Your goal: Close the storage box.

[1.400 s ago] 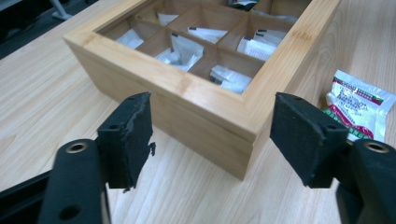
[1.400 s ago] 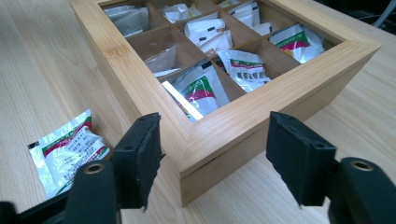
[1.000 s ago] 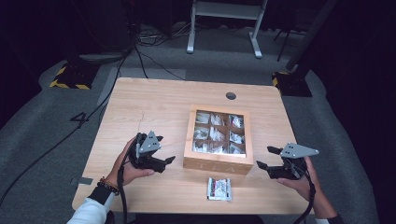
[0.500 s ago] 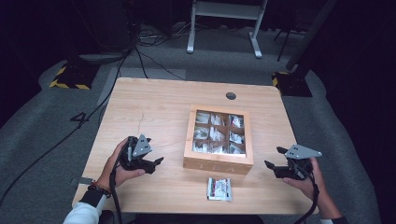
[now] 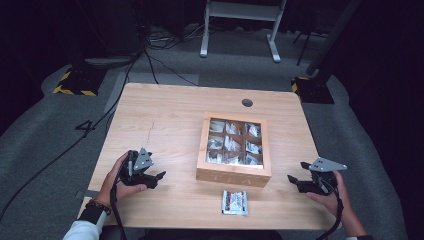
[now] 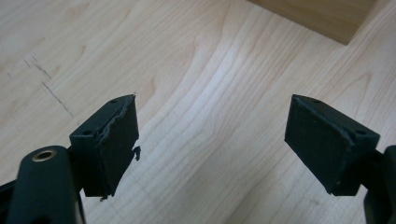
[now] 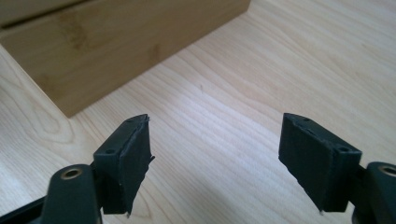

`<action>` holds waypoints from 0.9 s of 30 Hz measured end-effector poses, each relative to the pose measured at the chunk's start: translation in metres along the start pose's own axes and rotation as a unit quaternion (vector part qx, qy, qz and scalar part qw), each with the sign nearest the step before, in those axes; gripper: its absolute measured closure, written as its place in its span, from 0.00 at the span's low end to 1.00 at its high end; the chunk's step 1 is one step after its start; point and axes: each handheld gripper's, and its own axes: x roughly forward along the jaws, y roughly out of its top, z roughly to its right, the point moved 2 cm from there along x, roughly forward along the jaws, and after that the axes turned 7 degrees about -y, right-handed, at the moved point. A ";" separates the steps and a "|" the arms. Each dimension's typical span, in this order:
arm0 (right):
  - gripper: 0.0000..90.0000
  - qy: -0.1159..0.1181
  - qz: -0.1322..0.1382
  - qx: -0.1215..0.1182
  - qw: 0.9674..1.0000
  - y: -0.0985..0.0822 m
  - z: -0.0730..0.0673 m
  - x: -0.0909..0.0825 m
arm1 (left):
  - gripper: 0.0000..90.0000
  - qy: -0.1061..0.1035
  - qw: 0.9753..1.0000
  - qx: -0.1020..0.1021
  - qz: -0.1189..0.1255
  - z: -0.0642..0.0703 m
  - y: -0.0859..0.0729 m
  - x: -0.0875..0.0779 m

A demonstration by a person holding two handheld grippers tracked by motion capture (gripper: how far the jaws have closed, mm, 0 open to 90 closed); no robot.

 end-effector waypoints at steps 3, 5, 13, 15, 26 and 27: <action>0.28 0.002 -0.004 0.008 1.000 -0.005 0.001 0.001 | 0.20 -0.005 1.000 -0.008 -0.003 -0.001 -0.004 0.001; 0.28 0.000 -0.008 0.010 1.000 -0.013 0.002 0.003 | 0.20 -0.009 1.000 -0.018 -0.004 -0.002 -0.008 0.001; 0.28 0.007 -0.010 0.057 0.998 -0.036 0.008 0.005 | 0.21 -0.020 0.999 -0.046 -0.004 -0.003 -0.021 0.002; 0.28 0.007 -0.010 0.061 0.998 -0.039 0.009 0.005 | 0.20 -0.024 0.999 -0.048 -0.008 -0.003 -0.022 0.002; 0.26 -0.011 -0.016 0.088 0.996 -0.057 0.014 0.004 | 0.21 -0.026 0.995 -0.092 -0.008 -0.004 -0.043 0.003; 0.25 -0.013 -0.018 0.089 0.996 -0.057 0.014 0.004 | 0.21 -0.020 0.995 -0.096 -0.008 -0.004 -0.045 0.001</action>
